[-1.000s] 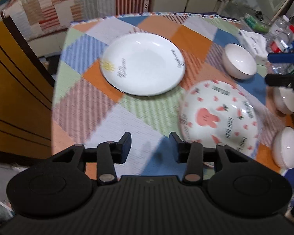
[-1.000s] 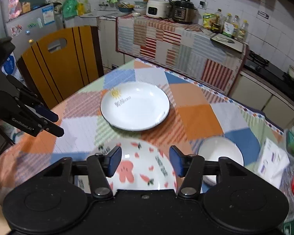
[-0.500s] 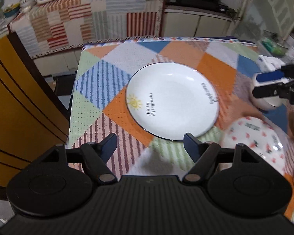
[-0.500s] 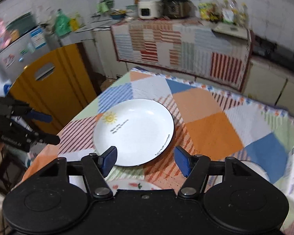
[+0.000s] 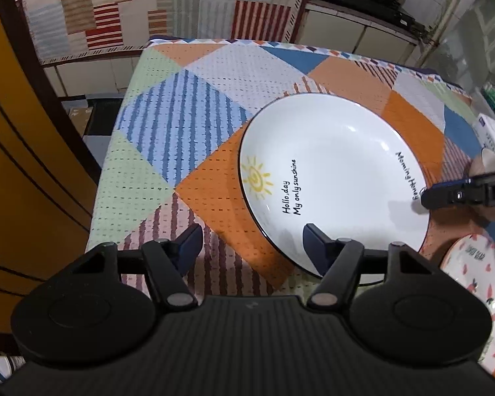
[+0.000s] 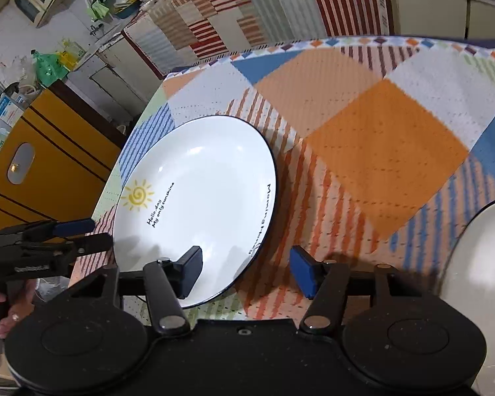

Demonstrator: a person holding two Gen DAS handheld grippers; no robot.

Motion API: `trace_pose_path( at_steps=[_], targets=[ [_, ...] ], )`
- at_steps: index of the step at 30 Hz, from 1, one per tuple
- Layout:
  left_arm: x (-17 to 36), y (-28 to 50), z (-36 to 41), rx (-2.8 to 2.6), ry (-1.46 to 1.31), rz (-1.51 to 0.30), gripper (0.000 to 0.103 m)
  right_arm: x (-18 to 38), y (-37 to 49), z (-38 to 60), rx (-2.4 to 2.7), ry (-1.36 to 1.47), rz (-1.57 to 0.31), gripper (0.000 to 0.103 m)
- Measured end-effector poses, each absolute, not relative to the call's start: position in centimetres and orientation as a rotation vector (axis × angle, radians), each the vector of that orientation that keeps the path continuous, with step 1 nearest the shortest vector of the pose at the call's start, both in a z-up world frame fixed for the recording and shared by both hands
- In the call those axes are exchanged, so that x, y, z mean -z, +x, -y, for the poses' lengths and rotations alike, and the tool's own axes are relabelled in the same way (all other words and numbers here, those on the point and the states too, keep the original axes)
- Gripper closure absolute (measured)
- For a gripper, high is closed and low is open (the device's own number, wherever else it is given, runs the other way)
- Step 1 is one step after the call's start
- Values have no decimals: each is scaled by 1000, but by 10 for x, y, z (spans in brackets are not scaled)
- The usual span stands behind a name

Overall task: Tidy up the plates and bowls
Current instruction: 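Grasp the rim of the white sun plate with both grippers, then lift the sun plate with both grippers, set it on the plate stack, open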

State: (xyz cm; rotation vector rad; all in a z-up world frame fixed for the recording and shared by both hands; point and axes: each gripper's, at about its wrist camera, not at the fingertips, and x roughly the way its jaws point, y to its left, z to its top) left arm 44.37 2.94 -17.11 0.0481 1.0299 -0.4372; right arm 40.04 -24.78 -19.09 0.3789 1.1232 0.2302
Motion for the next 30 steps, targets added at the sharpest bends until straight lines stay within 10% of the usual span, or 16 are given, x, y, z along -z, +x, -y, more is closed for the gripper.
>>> trace_pose_path(
  at_steps=[13, 17, 19, 30],
  targets=[
    [198, 458, -44, 455, -134, -1009, 66, 213, 411, 255, -234, 484, -1059, 60],
    [200, 457, -38, 477, -180, -1014, 88, 217, 413, 249, -233, 482, -1036, 62],
    [197, 453, -31, 426, -139, -1001, 87, 215, 413, 246, -230, 397, -1048, 85],
    [144, 396, -18, 480, -25, -955, 84, 171, 362, 249, -307, 296, -950, 84]
  ],
)
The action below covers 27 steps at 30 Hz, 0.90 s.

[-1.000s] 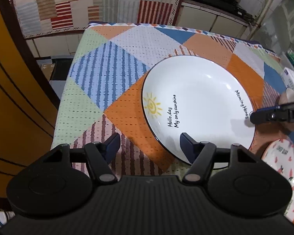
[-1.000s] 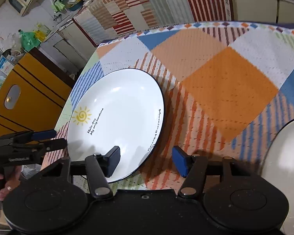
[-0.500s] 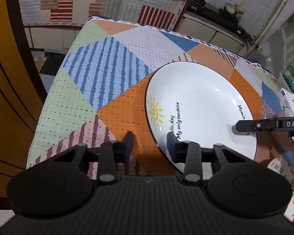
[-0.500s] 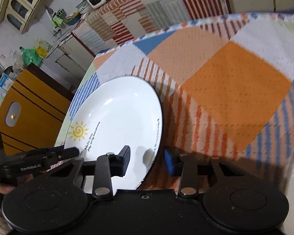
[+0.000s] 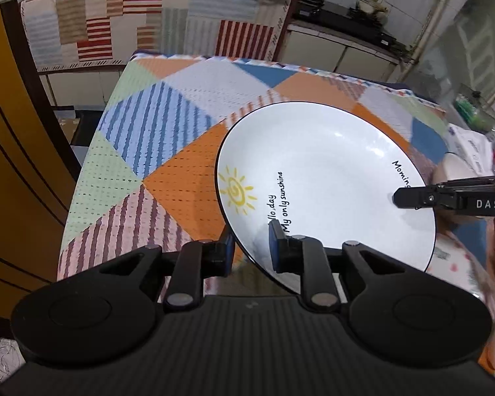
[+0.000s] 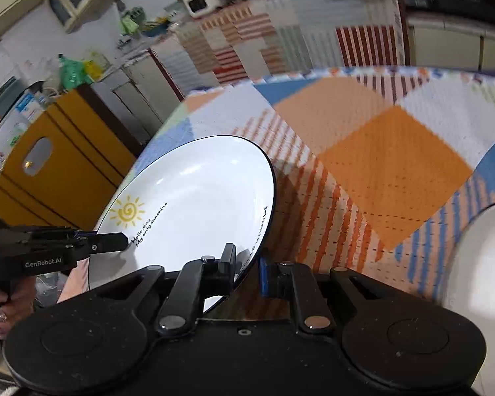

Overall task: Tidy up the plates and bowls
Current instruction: 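Lift the sun plate with both grippers, set it on the plate stack, open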

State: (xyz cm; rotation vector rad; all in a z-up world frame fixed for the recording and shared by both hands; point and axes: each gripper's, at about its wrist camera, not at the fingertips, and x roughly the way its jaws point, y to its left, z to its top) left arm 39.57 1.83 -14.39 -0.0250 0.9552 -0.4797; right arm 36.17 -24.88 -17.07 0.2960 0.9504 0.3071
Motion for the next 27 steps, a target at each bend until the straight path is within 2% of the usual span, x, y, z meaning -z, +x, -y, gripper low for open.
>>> trace_pose_path(
  at_steps=[8, 14, 27],
  targets=[
    [95, 333, -8, 522, -2, -887, 83, 120, 307, 258, -341, 240, -891, 83],
    [85, 299, 3, 554, -24, -916, 83, 98, 262, 263, -325, 190, -869, 83],
    [116, 264, 32, 617, 17, -1075, 82, 126, 204, 283, -266, 218, -955, 82]
  ],
)
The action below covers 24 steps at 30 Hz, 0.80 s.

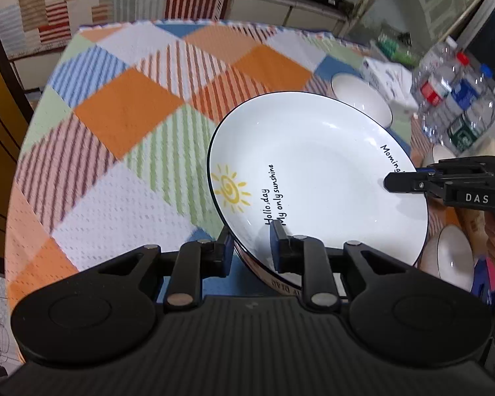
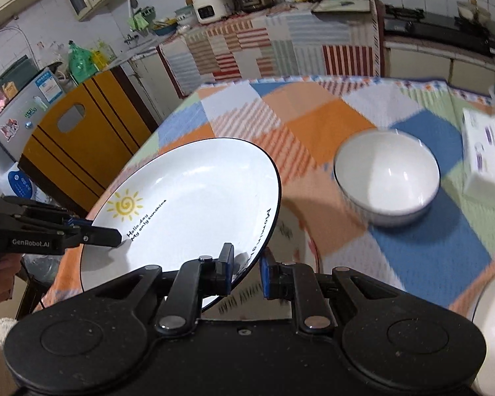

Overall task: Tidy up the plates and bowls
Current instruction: 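Lift the sun plate with both grippers, set it on the plate stack, open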

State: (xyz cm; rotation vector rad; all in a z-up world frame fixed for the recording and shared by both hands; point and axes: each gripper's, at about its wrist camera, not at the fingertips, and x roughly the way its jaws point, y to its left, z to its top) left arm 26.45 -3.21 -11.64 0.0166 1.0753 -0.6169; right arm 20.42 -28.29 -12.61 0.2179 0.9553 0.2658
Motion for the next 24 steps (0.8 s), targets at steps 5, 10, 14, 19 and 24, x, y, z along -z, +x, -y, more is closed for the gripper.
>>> trace_pose_path(
  at_steps=[5, 10, 14, 19, 24],
  targets=[
    [129, 259, 43, 623, 44, -1133, 82, 144, 194, 289, -243, 241, -997, 82],
    [134, 258, 49, 624, 69, -1169, 81, 152, 187, 288, -228, 229, -1029, 81],
    [136, 258, 54, 611, 94, -1187, 81, 152, 188, 283, -212, 186, -1049, 80],
    [139, 261, 65, 597, 138, -1207, 78, 152, 188, 276, -185, 116, -1069, 80],
    [139, 258, 76, 582, 199, -1220, 78, 152, 192, 266, -131, 50, -1114, 78]
  ],
)
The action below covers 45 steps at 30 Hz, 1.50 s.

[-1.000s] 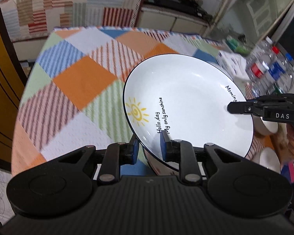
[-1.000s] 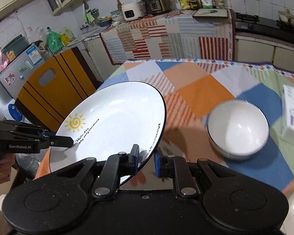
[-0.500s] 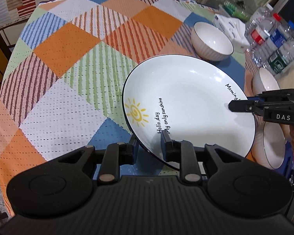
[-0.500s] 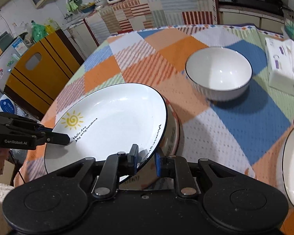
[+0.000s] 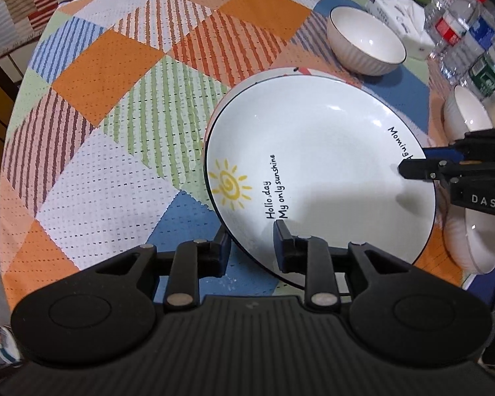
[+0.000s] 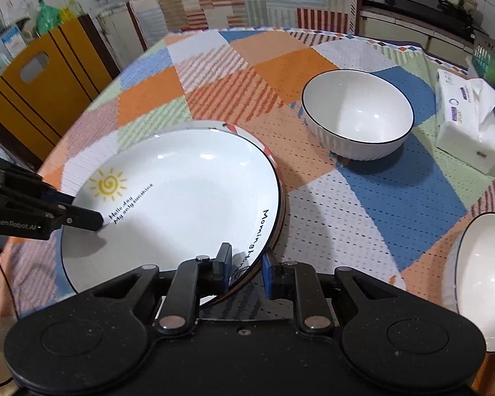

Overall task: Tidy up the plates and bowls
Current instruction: 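Lift the sun plate with both grippers, set it on the plate stack, open, then move both grippers to a white bowl and grasp its rim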

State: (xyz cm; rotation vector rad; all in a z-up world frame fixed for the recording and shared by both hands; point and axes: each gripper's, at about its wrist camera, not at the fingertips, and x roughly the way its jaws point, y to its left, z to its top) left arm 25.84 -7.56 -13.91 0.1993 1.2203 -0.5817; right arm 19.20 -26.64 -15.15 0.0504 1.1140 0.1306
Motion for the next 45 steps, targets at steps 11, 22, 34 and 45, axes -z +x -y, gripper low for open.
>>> trace_pose_path(
  at_steps=[11, 22, 34, 45],
  targets=[
    [144, 259, 82, 471, 181, -1219, 78, 160, 190, 238, -58, -200, -1054, 75],
    [99, 212, 80, 413, 143, -1107, 79, 112, 116, 291, -146, -72, -862, 71],
    [51, 144, 118, 466, 109, -1063, 78, 86, 33, 329, -213, -40, -732, 55],
    [72, 105, 158, 476, 71, -1048, 62, 111, -6, 340, -199, -108, -717, 7]
  ],
)
